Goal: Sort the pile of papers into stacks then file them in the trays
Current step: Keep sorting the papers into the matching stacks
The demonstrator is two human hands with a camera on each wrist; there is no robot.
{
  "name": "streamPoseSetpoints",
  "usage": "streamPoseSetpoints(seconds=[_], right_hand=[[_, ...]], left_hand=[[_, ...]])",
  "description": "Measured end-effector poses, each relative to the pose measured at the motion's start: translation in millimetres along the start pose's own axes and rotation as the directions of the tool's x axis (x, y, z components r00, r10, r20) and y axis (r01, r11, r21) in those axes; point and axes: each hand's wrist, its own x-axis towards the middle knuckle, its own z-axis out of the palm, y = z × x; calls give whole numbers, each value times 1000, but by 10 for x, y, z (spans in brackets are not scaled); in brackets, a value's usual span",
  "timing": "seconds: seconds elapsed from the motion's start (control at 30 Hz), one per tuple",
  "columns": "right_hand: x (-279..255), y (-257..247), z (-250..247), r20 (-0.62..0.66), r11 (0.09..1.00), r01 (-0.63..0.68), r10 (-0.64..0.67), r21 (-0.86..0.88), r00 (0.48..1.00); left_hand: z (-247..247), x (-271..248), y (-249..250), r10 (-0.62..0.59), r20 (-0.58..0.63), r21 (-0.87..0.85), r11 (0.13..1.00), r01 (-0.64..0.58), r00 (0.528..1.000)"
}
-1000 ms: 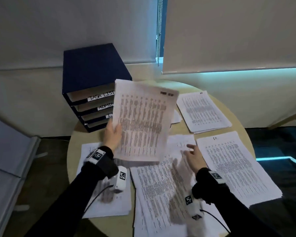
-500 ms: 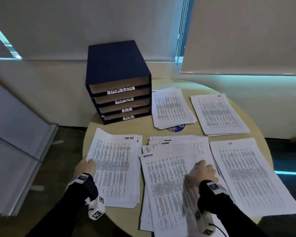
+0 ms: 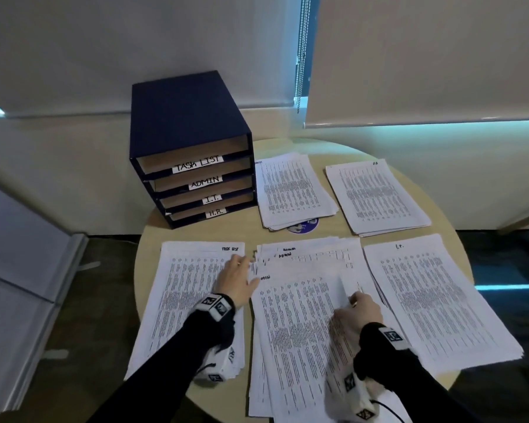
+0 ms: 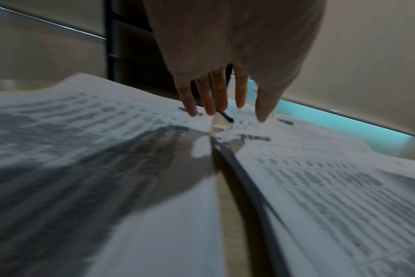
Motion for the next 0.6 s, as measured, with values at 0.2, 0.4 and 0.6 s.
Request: streamPoseSetpoints(seconds=[0.2, 0.4, 0.6], right_hand=[[-78, 324, -186, -2, 985, -6, 6, 174, 1000], [0, 543, -123, 154, 949, -27, -22, 314, 988], [-38, 387, -253, 66, 990, 85, -92, 111, 993]], left_hand=[[178, 136, 183, 27, 64, -11, 1000, -26, 998], [248, 104, 250, 112, 105, 18, 993, -114, 988], [273, 64, 258, 173, 131, 54, 982, -181, 976]])
